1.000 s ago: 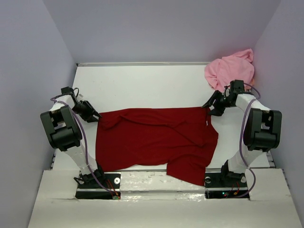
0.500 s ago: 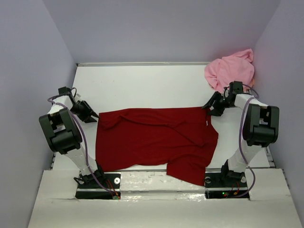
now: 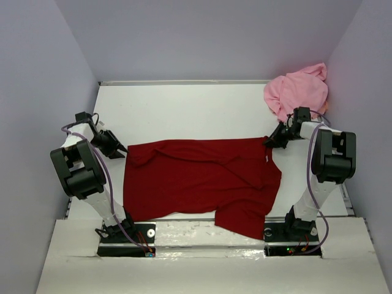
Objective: Fold and stack the t-shirts
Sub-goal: Fold the flattened tshirt in 1/3 of the way
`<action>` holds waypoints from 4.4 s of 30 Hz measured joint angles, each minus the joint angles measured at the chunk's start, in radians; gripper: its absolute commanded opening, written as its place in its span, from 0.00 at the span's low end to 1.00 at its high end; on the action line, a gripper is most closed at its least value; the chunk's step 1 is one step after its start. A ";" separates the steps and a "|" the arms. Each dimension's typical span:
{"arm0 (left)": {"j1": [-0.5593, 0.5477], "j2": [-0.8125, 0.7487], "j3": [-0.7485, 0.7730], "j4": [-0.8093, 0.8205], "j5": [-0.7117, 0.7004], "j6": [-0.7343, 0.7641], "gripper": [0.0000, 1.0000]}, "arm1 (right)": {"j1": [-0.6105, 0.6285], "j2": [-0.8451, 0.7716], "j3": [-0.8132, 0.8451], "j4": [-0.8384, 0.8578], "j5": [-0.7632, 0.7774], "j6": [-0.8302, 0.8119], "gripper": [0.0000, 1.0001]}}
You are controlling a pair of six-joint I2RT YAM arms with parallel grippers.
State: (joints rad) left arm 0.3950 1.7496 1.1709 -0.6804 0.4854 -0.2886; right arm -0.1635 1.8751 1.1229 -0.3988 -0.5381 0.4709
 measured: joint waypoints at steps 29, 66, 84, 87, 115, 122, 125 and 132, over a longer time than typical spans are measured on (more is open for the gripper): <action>0.000 -0.067 -0.208 0.030 0.039 -0.044 0.45 | 0.000 0.018 0.015 0.007 0.006 -0.003 0.00; 0.026 -0.157 -0.192 0.107 0.060 -0.293 0.43 | 0.000 0.034 0.042 0.006 0.002 -0.003 0.00; 0.009 -0.143 -0.093 -0.001 -0.064 -0.433 0.44 | 0.000 0.038 0.069 -0.005 -0.012 -0.012 0.00; -0.004 -0.143 -0.093 -0.014 -0.077 -0.452 0.44 | 0.000 0.039 0.070 -0.005 -0.013 -0.013 0.00; -0.127 -0.104 -0.100 -0.018 -0.119 -0.568 0.43 | 0.000 0.039 0.080 -0.012 -0.017 -0.023 0.00; -0.127 -0.084 -0.105 -0.012 -0.124 -0.578 0.43 | 0.000 0.039 0.080 -0.012 -0.017 -0.023 0.00; -0.127 -0.075 -0.114 -0.001 -0.123 -0.579 0.43 | 0.000 0.039 0.080 -0.012 -0.017 -0.023 0.00; -0.127 -0.049 -0.144 0.016 -0.118 -0.586 0.38 | 0.000 0.039 0.081 -0.012 -0.017 -0.023 0.00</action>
State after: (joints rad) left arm 0.2676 1.7008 1.0271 -0.6647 0.3676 -0.8749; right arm -0.1635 1.9144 1.2037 -0.4107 -0.5552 0.4480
